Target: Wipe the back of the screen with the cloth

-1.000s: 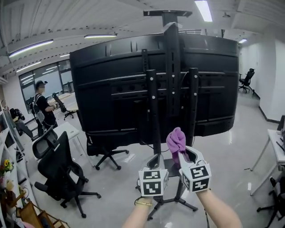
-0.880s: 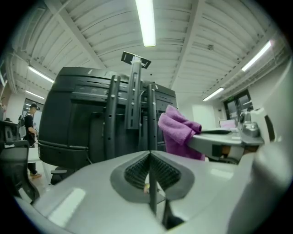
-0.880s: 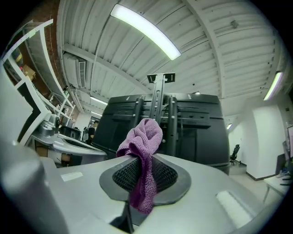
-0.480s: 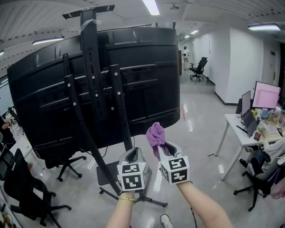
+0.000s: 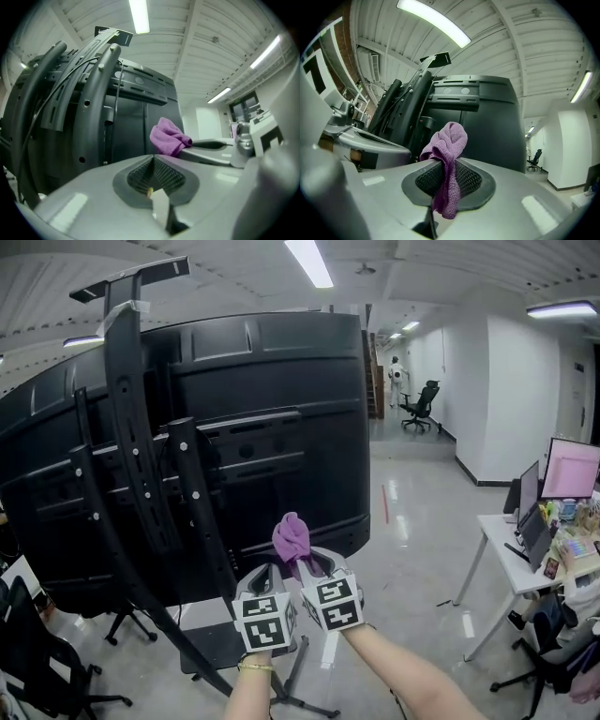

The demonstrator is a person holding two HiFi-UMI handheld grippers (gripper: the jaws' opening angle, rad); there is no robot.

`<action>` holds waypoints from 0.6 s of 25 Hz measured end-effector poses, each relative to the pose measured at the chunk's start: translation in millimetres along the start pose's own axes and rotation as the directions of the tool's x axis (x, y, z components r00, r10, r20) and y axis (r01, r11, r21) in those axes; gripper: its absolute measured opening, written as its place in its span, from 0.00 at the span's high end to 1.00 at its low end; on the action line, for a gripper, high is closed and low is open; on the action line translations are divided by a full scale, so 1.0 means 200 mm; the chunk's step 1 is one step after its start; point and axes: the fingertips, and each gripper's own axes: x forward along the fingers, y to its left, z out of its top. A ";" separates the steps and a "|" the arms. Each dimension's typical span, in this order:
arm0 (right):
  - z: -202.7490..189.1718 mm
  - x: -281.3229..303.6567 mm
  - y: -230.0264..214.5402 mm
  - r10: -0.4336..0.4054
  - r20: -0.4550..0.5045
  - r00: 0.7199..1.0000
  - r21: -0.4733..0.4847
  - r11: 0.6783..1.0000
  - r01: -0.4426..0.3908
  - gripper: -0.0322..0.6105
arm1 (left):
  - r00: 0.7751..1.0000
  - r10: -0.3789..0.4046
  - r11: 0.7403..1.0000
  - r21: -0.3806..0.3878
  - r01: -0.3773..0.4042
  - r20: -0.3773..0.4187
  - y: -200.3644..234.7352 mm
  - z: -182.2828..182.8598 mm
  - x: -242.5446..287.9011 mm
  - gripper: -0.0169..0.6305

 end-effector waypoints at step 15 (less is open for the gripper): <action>-0.04 0.50 -0.13 0.172 0.025 0.985 -0.036 0.985 -0.171 0.86 | 0.983 0.177 0.984 0.003 -0.177 -0.054 0.14 0.00 0.35 0.96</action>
